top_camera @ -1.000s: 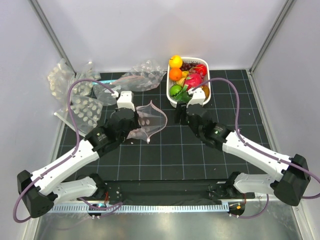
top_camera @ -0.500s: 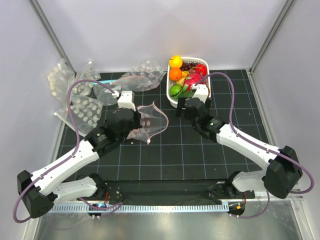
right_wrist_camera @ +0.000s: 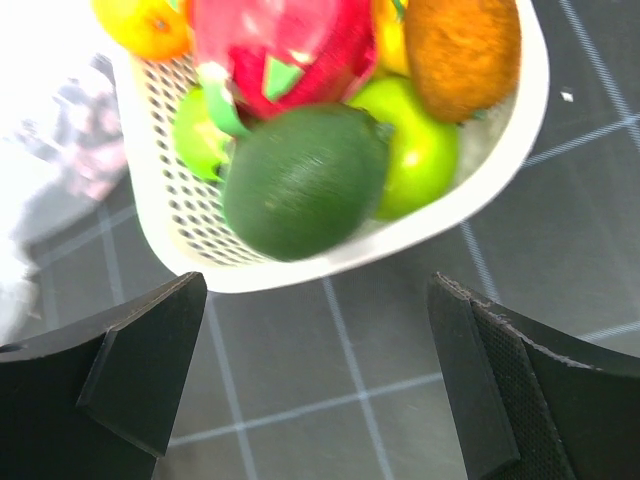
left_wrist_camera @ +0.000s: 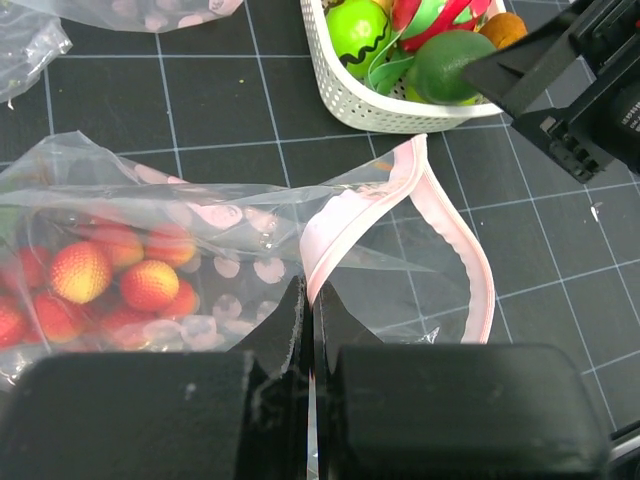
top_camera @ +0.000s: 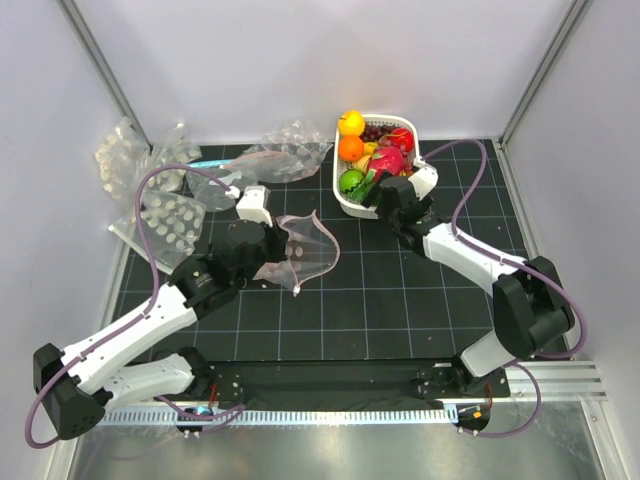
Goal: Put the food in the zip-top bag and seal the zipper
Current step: Pick up the fake fruit from the bin.
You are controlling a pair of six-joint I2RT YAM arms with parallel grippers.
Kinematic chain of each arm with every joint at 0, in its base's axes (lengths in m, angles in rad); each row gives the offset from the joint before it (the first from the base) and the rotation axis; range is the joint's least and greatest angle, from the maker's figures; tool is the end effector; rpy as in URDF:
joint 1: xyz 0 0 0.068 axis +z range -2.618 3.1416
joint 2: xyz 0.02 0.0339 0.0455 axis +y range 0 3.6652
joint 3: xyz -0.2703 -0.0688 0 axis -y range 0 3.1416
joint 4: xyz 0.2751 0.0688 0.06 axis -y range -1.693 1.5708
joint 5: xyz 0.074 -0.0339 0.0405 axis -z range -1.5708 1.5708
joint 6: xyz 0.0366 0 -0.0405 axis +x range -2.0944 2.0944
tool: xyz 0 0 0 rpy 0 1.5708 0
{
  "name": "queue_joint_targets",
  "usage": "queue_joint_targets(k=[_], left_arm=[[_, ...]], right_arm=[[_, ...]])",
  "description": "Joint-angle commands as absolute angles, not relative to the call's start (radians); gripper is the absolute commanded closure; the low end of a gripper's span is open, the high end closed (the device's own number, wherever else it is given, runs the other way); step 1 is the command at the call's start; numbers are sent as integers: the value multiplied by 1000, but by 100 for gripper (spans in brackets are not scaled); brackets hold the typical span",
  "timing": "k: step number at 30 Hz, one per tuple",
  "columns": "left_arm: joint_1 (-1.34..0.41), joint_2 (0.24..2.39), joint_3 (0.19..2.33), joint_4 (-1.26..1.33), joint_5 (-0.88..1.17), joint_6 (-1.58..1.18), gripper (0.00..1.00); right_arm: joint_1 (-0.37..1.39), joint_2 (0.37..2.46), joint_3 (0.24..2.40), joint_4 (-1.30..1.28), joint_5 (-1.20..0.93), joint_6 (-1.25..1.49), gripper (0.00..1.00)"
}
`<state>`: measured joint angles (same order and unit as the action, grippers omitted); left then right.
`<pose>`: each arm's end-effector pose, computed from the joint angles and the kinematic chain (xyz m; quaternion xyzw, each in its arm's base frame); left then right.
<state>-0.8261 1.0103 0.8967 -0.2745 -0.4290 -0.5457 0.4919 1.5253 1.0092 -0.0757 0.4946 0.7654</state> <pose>0.1845 -0.1777 0.3303 -0.0041 0.8198 -0.2083 0.5334 0.3297 0.1570 0.2407 0.2307 0.8320 0.0933 0.4958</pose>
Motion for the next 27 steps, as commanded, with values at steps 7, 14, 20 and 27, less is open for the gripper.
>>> queue_joint_targets(k=[7, 14, 20, 27], left_arm=[[-824, 973, 894, -203, -411, -569, 100], [-824, 963, 891, -204, -402, -574, 100], [-824, 968, 891, -204, -405, -571, 100], [-824, 971, 890, -203, -408, -569, 100]], right_arm=[[492, 1565, 1017, 147, 584, 922, 0], [488, 1621, 1066, 146, 592, 933, 0], [488, 1667, 1081, 164, 626, 930, 0], [486, 1720, 1086, 199, 624, 924, 3]])
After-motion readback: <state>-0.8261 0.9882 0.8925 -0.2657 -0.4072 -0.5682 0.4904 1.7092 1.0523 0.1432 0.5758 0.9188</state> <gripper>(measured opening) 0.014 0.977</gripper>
